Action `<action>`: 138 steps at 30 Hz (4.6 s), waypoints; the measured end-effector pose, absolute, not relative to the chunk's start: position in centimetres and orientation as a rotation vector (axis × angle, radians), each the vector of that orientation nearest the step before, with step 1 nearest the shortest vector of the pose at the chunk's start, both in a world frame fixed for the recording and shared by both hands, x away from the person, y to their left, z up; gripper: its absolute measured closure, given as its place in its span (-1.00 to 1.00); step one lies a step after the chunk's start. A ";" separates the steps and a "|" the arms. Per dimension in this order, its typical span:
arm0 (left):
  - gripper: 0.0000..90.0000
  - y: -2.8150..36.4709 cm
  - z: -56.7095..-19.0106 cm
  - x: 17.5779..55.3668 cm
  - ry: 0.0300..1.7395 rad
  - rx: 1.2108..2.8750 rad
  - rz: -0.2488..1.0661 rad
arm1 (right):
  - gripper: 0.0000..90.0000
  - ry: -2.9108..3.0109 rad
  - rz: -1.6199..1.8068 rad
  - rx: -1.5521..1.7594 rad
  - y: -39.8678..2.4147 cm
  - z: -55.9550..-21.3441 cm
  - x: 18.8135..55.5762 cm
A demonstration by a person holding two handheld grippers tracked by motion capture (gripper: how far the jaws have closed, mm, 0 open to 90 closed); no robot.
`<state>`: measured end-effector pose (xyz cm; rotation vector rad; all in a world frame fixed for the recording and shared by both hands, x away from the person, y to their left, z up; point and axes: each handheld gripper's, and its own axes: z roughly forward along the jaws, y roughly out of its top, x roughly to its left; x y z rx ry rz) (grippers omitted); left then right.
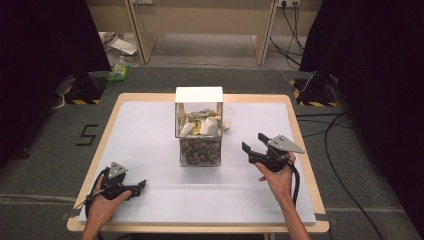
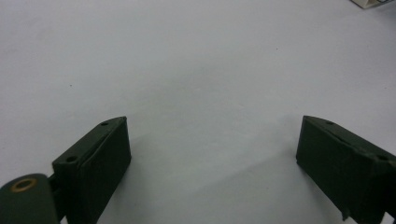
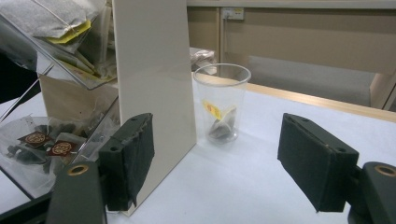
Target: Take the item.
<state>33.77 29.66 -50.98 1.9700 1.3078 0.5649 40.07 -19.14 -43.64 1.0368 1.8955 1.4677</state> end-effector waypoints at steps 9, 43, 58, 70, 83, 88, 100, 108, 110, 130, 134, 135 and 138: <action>-0.80 29.7 -51.0 33.8 1.308 1.970 0.565 | -0.38 1.909 1.463 1.041 -19.3 -44.1 39.4; -0.80 29.6 -51.0 33.8 1.308 1.969 0.566 | -0.52 1.983 1.468 1.039 -19.2 -45.2 35.6; -0.80 29.6 -51.0 33.8 1.308 1.969 0.565 | -0.55 2.022 1.448 1.050 -19.4 -45.9 34.5; -0.80 29.6 -51.0 33.8 1.308 1.969 0.566 | -0.59 2.077 1.415 1.065 -19.4 -46.7 33.4; -0.80 29.6 -51.0 33.8 1.308 1.970 0.566 | -0.62 2.135 1.375 1.066 -19.4 -47.5 32.2; -0.80 29.6 -51.0 33.8 1.308 1.970 0.566 | -0.63 2.159 1.354 1.060 -19.4 -47.8 31.7; -0.80 29.6 -51.0 33.8 1.308 1.969 0.566 | -0.63 2.227 1.302 1.053 -19.3 -48.3 30.7; -0.80 29.6 -51.0 33.8 1.308 1.970 0.566 | -0.63 2.267 1.259 1.063 -19.4 -48.8 30.3; -0.80 29.6 -51.0 33.8 1.308 1.970 0.567 | -0.63 2.272 1.255 1.068 -19.5 -48.9 30.2; -0.80 29.6 -51.0 33.8 1.308 1.969 0.567 | -0.63 2.361 1.074 1.053 -19.7 -49.8 28.8; -0.80 29.6 -51.0 33.8 1.308 1.970 0.567 | -0.63 2.377 1.052 1.054 -19.8 -50.0 28.6; -0.80 29.6 -51.0 33.8 1.308 1.969 0.568 | -0.63 2.383 1.044 1.055 -19.8 -50.0 28.5; -0.80 29.6 -51.0 33.8 1.308 1.969 0.569 | -0.64 2.384 1.035 1.057 -20.0 -50.1 28.4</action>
